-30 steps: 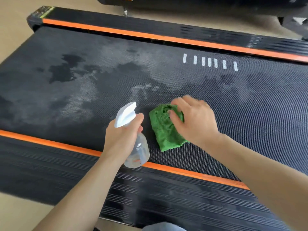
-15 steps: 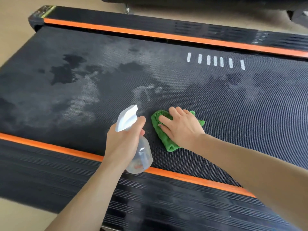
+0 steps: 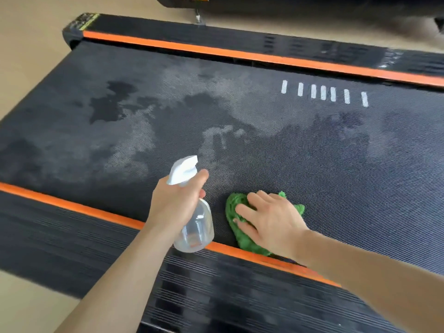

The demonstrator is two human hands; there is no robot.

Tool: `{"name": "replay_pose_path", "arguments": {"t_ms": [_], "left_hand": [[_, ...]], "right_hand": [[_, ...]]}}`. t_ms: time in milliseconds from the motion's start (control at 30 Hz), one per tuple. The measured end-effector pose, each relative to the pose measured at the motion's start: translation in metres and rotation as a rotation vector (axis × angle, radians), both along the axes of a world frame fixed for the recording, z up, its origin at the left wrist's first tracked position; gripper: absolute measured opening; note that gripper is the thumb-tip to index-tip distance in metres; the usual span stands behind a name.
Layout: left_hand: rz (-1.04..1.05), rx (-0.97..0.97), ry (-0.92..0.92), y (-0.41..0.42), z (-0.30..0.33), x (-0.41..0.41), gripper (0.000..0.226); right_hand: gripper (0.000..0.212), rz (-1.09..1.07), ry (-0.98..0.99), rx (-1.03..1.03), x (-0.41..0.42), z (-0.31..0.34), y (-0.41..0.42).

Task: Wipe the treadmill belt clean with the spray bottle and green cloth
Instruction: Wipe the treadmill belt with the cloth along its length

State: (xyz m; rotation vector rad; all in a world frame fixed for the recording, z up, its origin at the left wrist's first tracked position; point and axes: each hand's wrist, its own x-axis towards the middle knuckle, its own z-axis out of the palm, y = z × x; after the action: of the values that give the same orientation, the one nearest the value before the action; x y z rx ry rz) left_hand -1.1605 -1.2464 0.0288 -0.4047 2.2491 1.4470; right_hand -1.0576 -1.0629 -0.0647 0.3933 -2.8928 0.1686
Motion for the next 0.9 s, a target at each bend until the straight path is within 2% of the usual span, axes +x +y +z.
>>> {"name": "replay_pose_path", "arguments": {"t_ms": [67,100,167,233,333,400,533,600,667,700,833,900], "left_hand": [[-0.012,-0.007,0.009,0.005,-0.003,0.002,0.027],[-0.020,-0.018,0.018,0.006,-0.004,0.003,0.029],[-0.055,-0.049,0.041,0.009,-0.006,0.007,0.031],[-0.096,-0.074,0.052,0.011,-0.007,0.009,0.032],[-0.100,-0.099,0.046,0.013,-0.006,0.006,0.037],[-0.089,-0.101,0.020,0.011,-0.005,0.001,0.037],[-0.122,-0.114,-0.044,0.000,-0.002,-0.012,0.038],[-0.163,-0.126,-0.059,-0.009,-0.002,-0.017,0.036],[-0.200,-0.146,-0.055,-0.016,0.001,-0.018,0.034],[-0.209,-0.151,-0.055,-0.019,0.001,-0.017,0.033],[-0.228,-0.131,-0.063,-0.023,0.001,-0.014,0.031],[-0.233,-0.135,-0.062,-0.023,0.001,-0.015,0.033]], "right_hand": [[0.018,0.094,0.040,0.037,-0.019,-0.001,0.016],[0.019,0.068,0.061,0.052,-0.035,-0.001,0.027],[0.025,-0.138,0.106,0.079,-0.076,0.003,0.049],[0.030,-0.383,0.053,0.152,-0.114,0.004,0.066],[0.030,-0.512,-0.015,0.089,-0.127,0.002,0.056],[0.026,-0.419,0.000,0.028,-0.092,0.001,0.030],[0.017,-0.089,-0.024,-0.046,0.000,0.005,0.003],[0.017,0.060,0.009,0.014,0.004,0.005,0.015],[0.017,0.096,0.054,0.100,-0.021,0.006,0.035],[0.018,0.018,0.054,0.113,-0.042,0.007,0.045],[0.026,-0.604,-0.020,0.041,-0.118,0.009,0.077],[0.026,-0.649,-0.070,0.032,-0.111,0.007,0.061]]}}
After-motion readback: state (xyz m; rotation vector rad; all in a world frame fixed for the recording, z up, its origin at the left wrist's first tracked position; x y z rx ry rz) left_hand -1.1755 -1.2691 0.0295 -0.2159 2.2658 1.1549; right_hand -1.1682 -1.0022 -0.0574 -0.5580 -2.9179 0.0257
